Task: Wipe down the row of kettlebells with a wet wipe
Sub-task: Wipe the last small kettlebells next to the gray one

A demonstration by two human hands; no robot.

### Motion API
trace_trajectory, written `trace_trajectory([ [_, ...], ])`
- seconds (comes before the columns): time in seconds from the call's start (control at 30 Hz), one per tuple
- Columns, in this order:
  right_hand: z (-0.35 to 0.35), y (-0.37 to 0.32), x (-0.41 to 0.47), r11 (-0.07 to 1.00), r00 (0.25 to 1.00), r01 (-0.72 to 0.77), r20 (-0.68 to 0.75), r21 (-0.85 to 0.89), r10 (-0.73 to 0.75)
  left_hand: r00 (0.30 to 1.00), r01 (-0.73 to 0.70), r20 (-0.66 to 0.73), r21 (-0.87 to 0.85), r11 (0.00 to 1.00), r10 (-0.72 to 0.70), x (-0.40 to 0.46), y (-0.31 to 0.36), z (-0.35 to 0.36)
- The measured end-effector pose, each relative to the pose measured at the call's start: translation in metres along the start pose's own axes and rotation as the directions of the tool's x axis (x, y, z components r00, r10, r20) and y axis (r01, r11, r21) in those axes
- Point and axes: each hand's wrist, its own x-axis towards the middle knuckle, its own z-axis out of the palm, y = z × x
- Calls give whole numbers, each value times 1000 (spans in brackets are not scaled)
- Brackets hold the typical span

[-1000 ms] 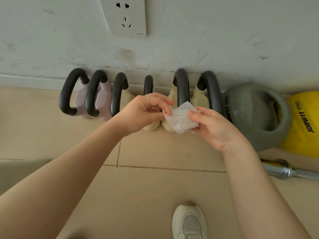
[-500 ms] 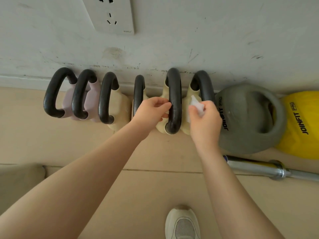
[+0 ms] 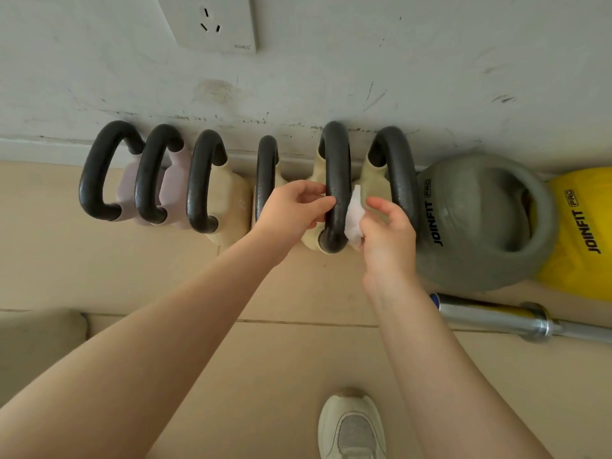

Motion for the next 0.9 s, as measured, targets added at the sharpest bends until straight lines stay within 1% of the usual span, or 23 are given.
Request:
trace_trajectory([
  [0.07, 4, 5, -2, 991, 993, 109, 58, -78, -105, 1000, -16, -3, 35, 999, 17, 1, 1, -1],
  [0.13, 10, 13, -4, 970, 984, 172, 78, -169, -161, 1000, -25, -16, 68, 997, 27, 2, 3, -3],
  [0.23, 21, 16, -1, 948, 976, 216, 18, -236, -218, 1000, -16, -5, 56, 998, 16, 2, 5, -5],
  [0.33, 29, 5, 10, 922, 967, 246, 18, -300, -253, 1000, 5, 21, 21, 1000, -5, 1, 8, -7],
  [0.43, 28, -1, 14, 936, 975, 222, 44, -274, -219, 999, 8, 38, -2, 1000, -7, -1, 8, -7],
  [0.53, 18, 11, 3, 971, 987, 153, 75, -181, -141, 999, 11, 42, -10, 1000, -10, -1, 8, -8],
  [0.67, 13, 18, 0, 981, 988, 146, 73, -125, -137, 999, 6, 52, -13, 1000, -6, -2, 7, -8],
  [0.73, 22, 10, 9, 982, 989, 148, 33, -121, -145, 998, 11, 67, -35, 999, -8, -4, 5, -8],
  [0.8, 36, 3, 18, 980, 985, 160, -44, -118, -166, 995, 17, 100, -40, 999, -13, -5, 4, -9],
  [0.83, 43, 4, 21, 973, 976, 191, -77, -127, -202, 993, 22, 113, -35, 999, -18, -5, 4, -10],
  [0.87, 47, 7, 21, 956, 960, 245, -96, -158, -262, 992, 24, 124, -28, 999, -21, -4, 5, -11],
  [0.9, 49, 14, 20, 923, 937, 314, -85, -223, -339, 991, 23, 132, -24, 999, -19, -4, 7, -12],
])
